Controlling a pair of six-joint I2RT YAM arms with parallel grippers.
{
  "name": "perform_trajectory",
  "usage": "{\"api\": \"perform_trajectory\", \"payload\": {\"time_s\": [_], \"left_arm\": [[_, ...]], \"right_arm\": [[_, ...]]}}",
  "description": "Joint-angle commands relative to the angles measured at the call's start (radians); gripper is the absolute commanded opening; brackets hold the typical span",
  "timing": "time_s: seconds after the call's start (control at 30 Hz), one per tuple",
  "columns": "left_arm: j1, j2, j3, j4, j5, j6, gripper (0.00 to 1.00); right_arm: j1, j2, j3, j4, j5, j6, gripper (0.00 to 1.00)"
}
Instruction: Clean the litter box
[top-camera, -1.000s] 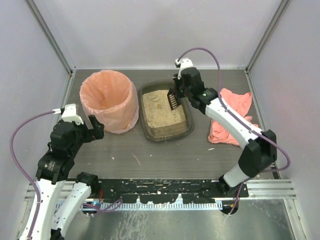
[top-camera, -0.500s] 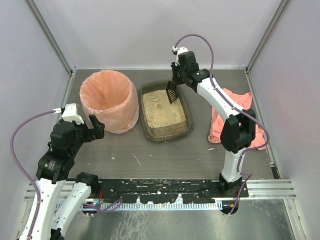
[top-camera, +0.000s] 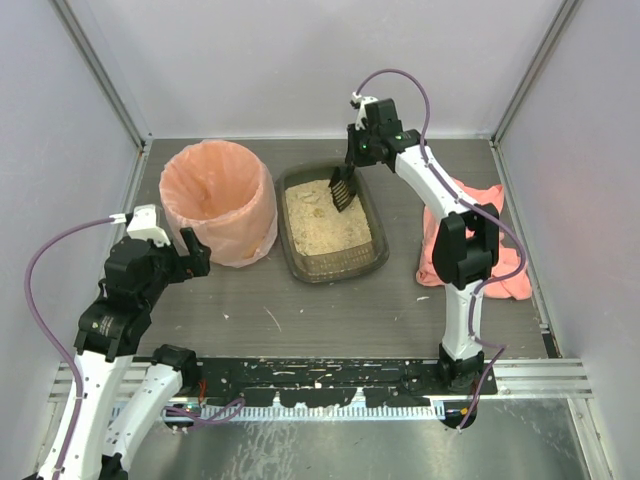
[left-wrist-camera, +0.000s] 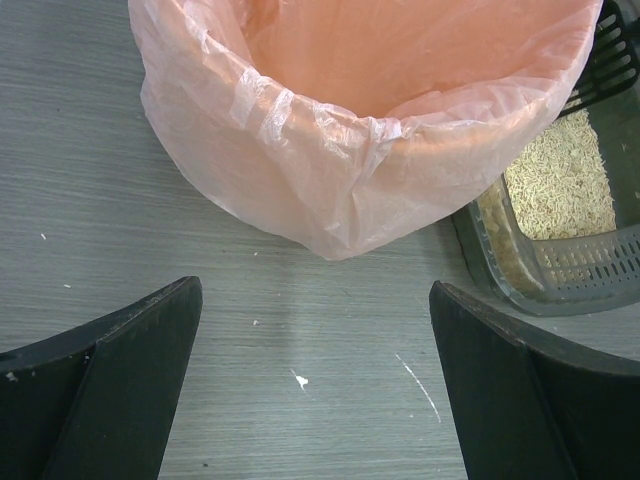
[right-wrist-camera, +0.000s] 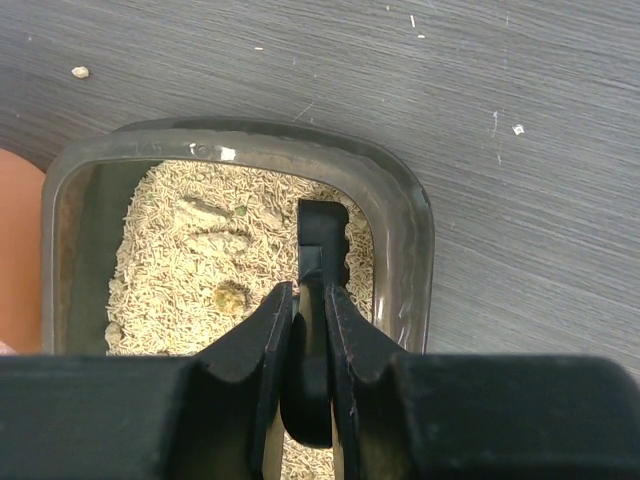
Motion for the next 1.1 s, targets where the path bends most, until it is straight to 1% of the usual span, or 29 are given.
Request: {"api": "perform_trajectory", "payload": {"time_s": [0.0,0.17,0.6,0.73,0.9,1.07], "left_arm": [[0.006,-0.002,0.011,0.038,-0.002,-0.009,0.98],[0.006,0.001,0.011,0.038,-0.002,-0.009,0.98],[0.006,0.005,0.010,0.037,0.001,-0.008,0.98],[0.006,0.006,0.010,0.038,0.001,-0.007,0.98],[0.007,0.010,0.013,0.036,-0.004,-0.007,0.98],[0.006,0.009,0.012,0.036,-0.005,-0.008,0.98]], "right_arm": [[-0.025,0.039,0.052,-0.010,-0.129,0.036,0.01],[-0.041,0.071,0.048,-0.017,-0.231,0.060,0.01],[-0.046,0.076,-0.021,-0.008,-0.353,0.085,0.01],[-0.047,0.048,-0.103,0.047,-0.383,0.110,0.01],[-0.058,0.035,-0.160,0.093,-0.403,0.160,0.01],[-0.058,-0.017,-0.305,0.253,-0.443,0.295,0.01]]}}
